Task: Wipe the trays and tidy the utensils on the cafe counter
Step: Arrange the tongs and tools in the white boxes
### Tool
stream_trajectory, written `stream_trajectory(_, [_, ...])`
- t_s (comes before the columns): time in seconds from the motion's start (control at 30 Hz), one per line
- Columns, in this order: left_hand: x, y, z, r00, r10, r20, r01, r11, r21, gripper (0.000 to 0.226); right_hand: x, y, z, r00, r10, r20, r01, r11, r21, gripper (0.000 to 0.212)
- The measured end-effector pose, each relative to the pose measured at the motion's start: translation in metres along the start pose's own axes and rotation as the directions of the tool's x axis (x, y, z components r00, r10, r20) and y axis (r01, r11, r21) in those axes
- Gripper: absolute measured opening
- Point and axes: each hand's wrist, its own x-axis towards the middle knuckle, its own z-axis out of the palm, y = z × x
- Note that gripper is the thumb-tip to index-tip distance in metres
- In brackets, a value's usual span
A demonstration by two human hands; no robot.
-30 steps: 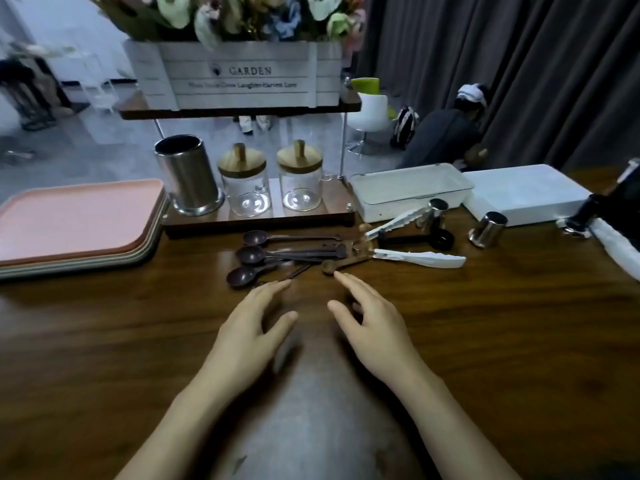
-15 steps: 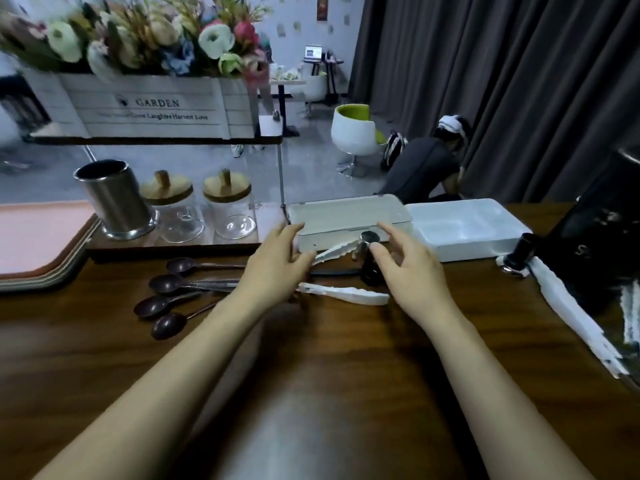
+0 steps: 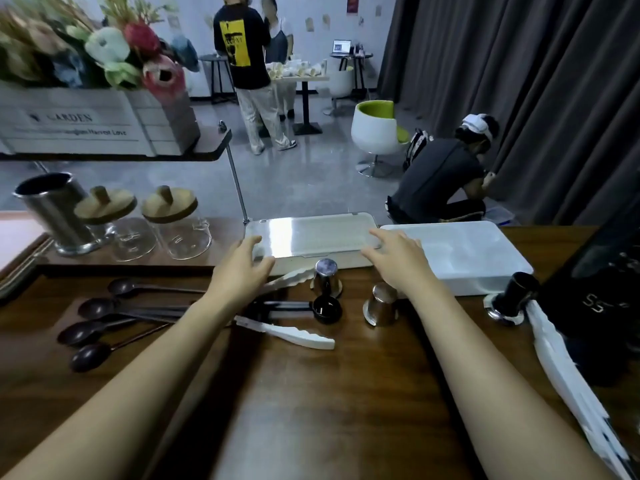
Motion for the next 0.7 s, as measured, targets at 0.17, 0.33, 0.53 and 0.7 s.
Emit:
stream_trajectory(0.17, [0.007, 0.007, 0.003, 0.995, -0.095, -0.027, 0.094, 0.995, -0.035, 0.049, 0.006, 0.012, 0.006, 0.999, 0.011, -0.034, -0.008, 0.997, 0.079, 0.046])
stream_trajectory(0.33, [-0.001, 0.015, 0.003, 0.989, -0.072, -0.127, 0.054, 0.989, -0.138, 0.040, 0.009, 0.016, 0.002, 0.997, 0.054, -0.061, -0.039, 0.973, 0.229, 0.046])
stream_trajectory(0.53, [-0.025, 0.038, -0.033, 0.954, 0.009, -0.299, -0.059, 0.986, -0.158, 0.045, -0.008, 0.003, -0.030, 0.983, -0.005, -0.183, 0.079, 0.912, 0.403, 0.046])
stream_trajectory(0.7, [-0.083, 0.018, -0.055, 0.940, 0.022, -0.340, -0.068, 0.990, -0.126, 0.045, -0.063, -0.019, -0.045, 0.980, -0.035, -0.193, 0.114, 0.905, 0.411, 0.046])
